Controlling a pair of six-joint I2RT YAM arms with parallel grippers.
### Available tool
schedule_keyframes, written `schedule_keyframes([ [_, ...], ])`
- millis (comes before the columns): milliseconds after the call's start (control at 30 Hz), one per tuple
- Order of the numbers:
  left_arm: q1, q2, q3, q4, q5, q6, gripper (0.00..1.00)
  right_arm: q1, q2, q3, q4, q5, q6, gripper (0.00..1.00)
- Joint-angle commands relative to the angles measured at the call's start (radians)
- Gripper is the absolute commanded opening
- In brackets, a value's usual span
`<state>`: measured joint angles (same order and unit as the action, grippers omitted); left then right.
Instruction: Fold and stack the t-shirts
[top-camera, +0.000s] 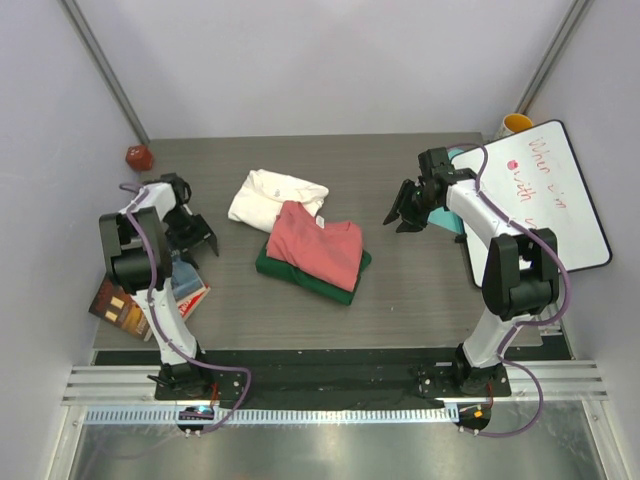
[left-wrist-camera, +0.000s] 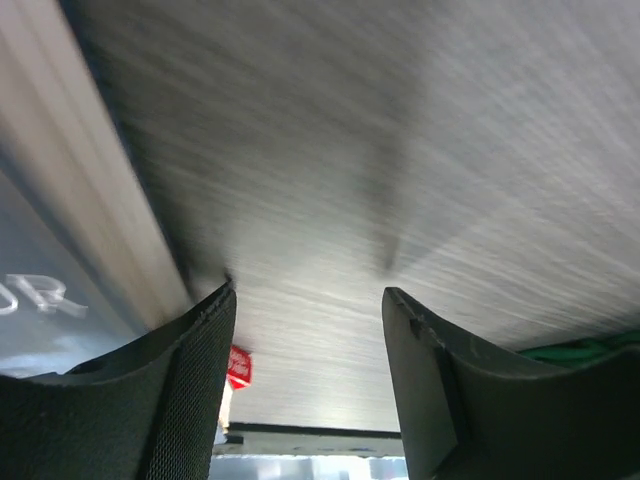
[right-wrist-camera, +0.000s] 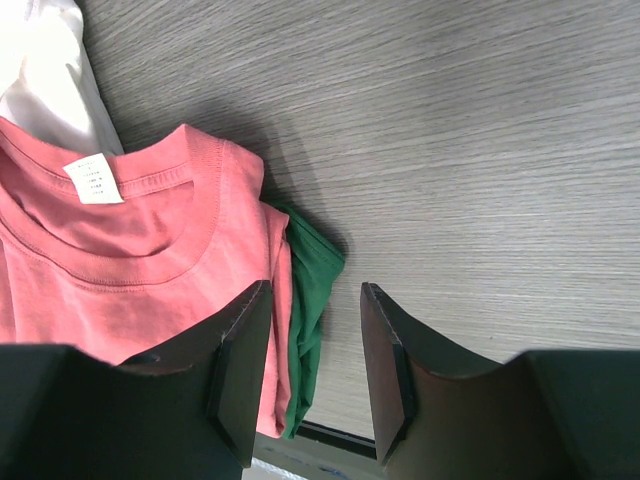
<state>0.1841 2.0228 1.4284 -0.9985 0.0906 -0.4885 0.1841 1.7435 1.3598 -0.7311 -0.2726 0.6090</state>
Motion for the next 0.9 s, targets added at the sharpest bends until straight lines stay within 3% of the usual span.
schedule_keyframes([
  [0,0.011,-0.009,0.082,0.047,0.067,0.004,0.62,0.005,0.004,0.035,0.021,-0.014,0.009,0.47],
  [167,-0.008,0.028,0.268,0.067,0.188,-0.061,0.64,0.005,-0.002,0.028,0.021,-0.010,-0.002,0.47],
  [367,-0.127,0.065,0.463,0.031,0.231,-0.085,0.64,0.003,-0.001,0.044,0.024,0.010,-0.029,0.50],
  [633,-0.319,-0.016,0.319,0.172,0.334,-0.174,0.64,0.005,0.027,0.065,0.030,-0.034,-0.066,0.56],
  [867,-0.379,-0.107,0.268,0.110,0.336,-0.122,0.64,0.003,0.068,0.071,0.029,-0.103,-0.094,0.57],
])
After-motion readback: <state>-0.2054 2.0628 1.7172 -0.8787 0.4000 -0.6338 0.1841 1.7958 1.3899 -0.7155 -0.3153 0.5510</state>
